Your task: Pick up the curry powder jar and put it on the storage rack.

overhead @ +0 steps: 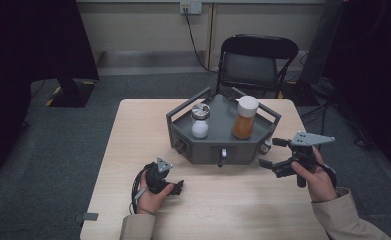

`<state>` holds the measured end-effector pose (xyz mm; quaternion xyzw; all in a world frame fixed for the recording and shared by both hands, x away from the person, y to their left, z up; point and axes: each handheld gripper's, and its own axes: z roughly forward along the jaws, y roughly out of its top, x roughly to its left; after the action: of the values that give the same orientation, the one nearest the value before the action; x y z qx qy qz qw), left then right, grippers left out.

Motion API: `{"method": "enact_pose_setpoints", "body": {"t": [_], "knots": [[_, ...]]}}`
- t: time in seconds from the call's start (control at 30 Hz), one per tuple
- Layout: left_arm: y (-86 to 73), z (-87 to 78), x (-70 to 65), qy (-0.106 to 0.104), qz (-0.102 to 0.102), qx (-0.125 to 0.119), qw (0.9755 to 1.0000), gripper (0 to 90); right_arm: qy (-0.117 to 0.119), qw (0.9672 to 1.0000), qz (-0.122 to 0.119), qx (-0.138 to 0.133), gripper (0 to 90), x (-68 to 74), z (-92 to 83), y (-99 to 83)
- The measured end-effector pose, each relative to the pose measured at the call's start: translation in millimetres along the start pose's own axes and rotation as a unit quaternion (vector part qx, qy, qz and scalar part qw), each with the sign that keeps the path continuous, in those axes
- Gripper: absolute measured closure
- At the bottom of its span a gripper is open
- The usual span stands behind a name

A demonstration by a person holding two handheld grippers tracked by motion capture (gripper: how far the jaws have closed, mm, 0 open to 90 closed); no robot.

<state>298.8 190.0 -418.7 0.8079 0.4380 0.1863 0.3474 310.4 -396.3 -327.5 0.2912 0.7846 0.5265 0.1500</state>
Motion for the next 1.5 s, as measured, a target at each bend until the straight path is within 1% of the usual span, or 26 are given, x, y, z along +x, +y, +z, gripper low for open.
{"method": "enact_pose_setpoints", "body": {"t": [0.13, 0.37, 0.43, 0.57, 0.8, 1.03, 1.2, 1.37, 1.43, 1.5], "knots": [[0.0, 0.0, 0.0, 0.0, 0.0, 0.0, 1.0, 0.2, 0.002, 1.0, 0.002, -0.003, 0.0, 0.8, -0.6, -7.0], [0.0, 0.0, 0.0, 0.0, 0.0, 0.0, 1.0, 0.2, 0.001, 1.0, -0.001, -0.001, 0.0, 5.2, 1.9, -20.6], [0.0, 0.0, 0.0, 0.0, 0.0, 0.0, 1.0, 0.2, 0.004, 1.0, 0.002, -0.003, 0.0, 5.3, 3.2, -26.0], [0.0, 0.0, 0.0, 0.0, 0.0, 0.0, 1.0, 0.2, 0.006, 1.0, 0.001, 0.0, 0.0, 6.8, 6.2, -33.4], [0.0, 0.0, 0.0, 0.0, 0.0, 0.0, 1.0, 0.2, 0.016, 0.9998, 0.008, 0.001, 0.0, 7.3, 11.5, -50.2], [0.0, 0.0, 0.0, 0.0, 0.0, 0.0, 1.0, 0.2, 0.022, 0.9996, 0.011, 0.016, 0.0, 9.8, 19.9, -67.8], [-0.1, 0.0, 0.0, 0.0, 0.0, 0.0, 1.0, 0.2, 0.026, 0.9995, 0.01, 0.018, 0.0, 11.7, 24.1, -79.5], [0.0, 0.0, 0.0, 0.0, 0.0, 0.0, 1.0, 0.2, 0.025, 0.9992, 0.008, 0.031, 0.0, 13.2, 28.4, -85.2], [-0.1, 0.0, 0.0, 0.0, 0.0, 0.0, 1.0, 0.2, 0.026, 0.999, 0.011, 0.034, 0.0, 13.6, 29.2, -87.3], [0.0, 0.0, 0.0, 0.0, 0.0, 0.0, 1.0, 0.2, 0.029, 0.9987, 0.007, 0.042, 0.0, 14.7, 30.6, -88.7]]}}
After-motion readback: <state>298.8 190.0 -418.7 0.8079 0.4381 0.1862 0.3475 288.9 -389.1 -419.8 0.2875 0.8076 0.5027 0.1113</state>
